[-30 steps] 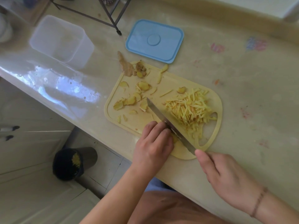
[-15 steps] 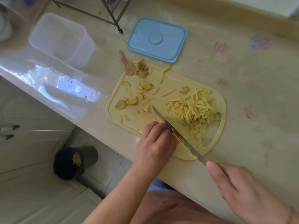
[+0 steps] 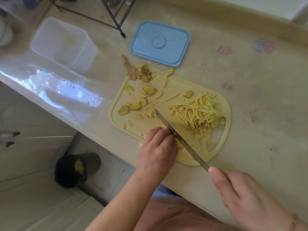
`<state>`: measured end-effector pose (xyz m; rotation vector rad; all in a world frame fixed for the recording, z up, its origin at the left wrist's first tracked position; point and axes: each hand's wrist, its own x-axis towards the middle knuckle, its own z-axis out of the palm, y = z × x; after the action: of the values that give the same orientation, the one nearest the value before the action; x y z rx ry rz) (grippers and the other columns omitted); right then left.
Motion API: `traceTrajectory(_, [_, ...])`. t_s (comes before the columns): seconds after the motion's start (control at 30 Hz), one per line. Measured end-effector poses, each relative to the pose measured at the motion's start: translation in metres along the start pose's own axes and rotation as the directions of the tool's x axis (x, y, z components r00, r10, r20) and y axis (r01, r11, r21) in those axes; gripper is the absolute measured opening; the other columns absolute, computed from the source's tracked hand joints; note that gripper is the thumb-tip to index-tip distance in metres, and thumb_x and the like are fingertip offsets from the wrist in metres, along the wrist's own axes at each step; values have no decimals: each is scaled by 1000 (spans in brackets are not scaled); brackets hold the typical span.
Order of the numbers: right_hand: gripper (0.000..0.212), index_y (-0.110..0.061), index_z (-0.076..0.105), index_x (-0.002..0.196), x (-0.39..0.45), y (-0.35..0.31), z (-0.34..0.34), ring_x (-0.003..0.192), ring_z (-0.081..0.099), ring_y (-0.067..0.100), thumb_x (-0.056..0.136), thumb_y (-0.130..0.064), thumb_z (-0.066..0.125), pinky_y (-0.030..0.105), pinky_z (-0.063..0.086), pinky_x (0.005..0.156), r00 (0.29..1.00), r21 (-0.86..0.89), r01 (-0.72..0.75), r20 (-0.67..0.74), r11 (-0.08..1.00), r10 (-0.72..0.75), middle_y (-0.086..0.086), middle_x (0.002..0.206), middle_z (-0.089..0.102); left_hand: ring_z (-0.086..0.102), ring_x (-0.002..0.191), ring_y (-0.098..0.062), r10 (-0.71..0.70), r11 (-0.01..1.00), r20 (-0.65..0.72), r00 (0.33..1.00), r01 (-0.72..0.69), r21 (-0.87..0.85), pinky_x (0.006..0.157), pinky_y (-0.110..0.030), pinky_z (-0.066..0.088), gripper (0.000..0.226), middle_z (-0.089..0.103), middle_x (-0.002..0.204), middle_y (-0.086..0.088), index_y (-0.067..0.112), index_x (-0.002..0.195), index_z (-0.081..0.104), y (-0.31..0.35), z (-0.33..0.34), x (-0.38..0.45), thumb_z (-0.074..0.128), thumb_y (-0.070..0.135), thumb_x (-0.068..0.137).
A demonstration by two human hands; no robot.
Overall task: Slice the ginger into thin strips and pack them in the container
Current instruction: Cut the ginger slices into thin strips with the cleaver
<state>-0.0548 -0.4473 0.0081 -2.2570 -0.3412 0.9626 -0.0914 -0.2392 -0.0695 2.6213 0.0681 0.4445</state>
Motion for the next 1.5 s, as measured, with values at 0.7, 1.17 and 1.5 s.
traceTrajectory(0.7, [76, -15, 41, 55, -2, -1, 7, 50, 51, 11, 77, -81, 11, 31, 37, 54, 1000, -59, 3, -21, 998, -5, -4, 57, 58, 66, 81, -23, -19, 999, 15, 1000, 18, 42, 63, -32, 55, 4, 72, 90, -1, 8, 83, 77, 1, -4, -2, 74, 6, 83])
traceTrajectory(1.17, [74, -13, 42, 56, -7, -1, 6, 50, 51, 13, 76, -79, 13, 31, 39, 56, 999, -15, -24, -22, 1000, 23, -2, 52, 56, 63, 75, -23, -30, 995, 63, 998, 24, 96, 62, -31, 52, 5, 72, 91, 0, 11, 79, 76, 3, -6, 2, 73, 7, 80])
traceTrajectory(1.5, [75, -10, 40, 56, 5, -8, 7, 46, 48, 12, 78, -78, 15, 33, 41, 56, 1000, 28, -12, -10, 1000, 12, 8, 54, 53, 65, 75, -24, -37, 995, 76, 996, 29, 92, 69, -25, 47, 9, 72, 92, -2, 10, 80, 76, 4, -9, 2, 69, 4, 77])
